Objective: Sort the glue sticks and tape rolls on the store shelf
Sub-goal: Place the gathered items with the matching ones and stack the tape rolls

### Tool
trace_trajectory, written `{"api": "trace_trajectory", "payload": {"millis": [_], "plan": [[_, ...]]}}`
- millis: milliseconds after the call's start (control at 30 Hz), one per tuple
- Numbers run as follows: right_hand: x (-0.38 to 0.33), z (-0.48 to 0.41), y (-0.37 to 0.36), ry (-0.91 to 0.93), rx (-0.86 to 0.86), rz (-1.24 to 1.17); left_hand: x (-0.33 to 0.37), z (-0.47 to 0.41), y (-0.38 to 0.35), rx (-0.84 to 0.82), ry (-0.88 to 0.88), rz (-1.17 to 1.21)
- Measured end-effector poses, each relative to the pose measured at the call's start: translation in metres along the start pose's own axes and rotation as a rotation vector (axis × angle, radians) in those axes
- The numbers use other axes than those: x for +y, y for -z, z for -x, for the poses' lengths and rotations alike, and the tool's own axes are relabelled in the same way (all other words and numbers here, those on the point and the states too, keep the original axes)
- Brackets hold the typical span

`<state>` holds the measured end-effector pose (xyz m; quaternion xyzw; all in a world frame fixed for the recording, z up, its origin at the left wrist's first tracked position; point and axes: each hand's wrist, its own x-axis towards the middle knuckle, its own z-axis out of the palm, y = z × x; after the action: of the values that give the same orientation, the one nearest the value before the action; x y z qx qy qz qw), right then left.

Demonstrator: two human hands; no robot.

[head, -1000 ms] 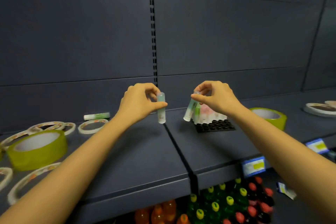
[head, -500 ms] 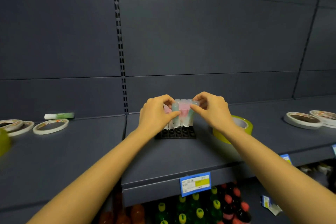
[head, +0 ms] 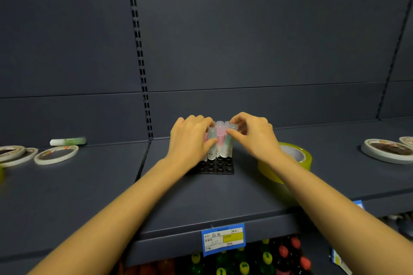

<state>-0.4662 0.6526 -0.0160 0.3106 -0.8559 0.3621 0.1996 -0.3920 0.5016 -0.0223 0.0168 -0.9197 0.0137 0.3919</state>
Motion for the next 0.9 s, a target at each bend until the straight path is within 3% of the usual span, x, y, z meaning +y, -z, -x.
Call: {"api": "trace_trajectory", "payload": {"millis": [133,467,733,900], "plan": [[-0.001,-0.002,-0.003,0.034,-0.017,-0.008,-0.003,-0.007,-0.001,-0.019,-0.099,-0.146],[-0.006,-0.005,-0.006,0.11,-0.047,0.034,-0.011,-0.013,0.0,-0.058,-0.183,-0.156],[-0.007,-0.004,-0.009,0.107,-0.061,0.049,-0.009,-0.022,0.004,-0.085,-0.023,0.119],[-0.006,-0.003,-0.009,0.112,-0.045,0.048,-0.007,-0.023,0.003,-0.08,0.016,0.15]]}}
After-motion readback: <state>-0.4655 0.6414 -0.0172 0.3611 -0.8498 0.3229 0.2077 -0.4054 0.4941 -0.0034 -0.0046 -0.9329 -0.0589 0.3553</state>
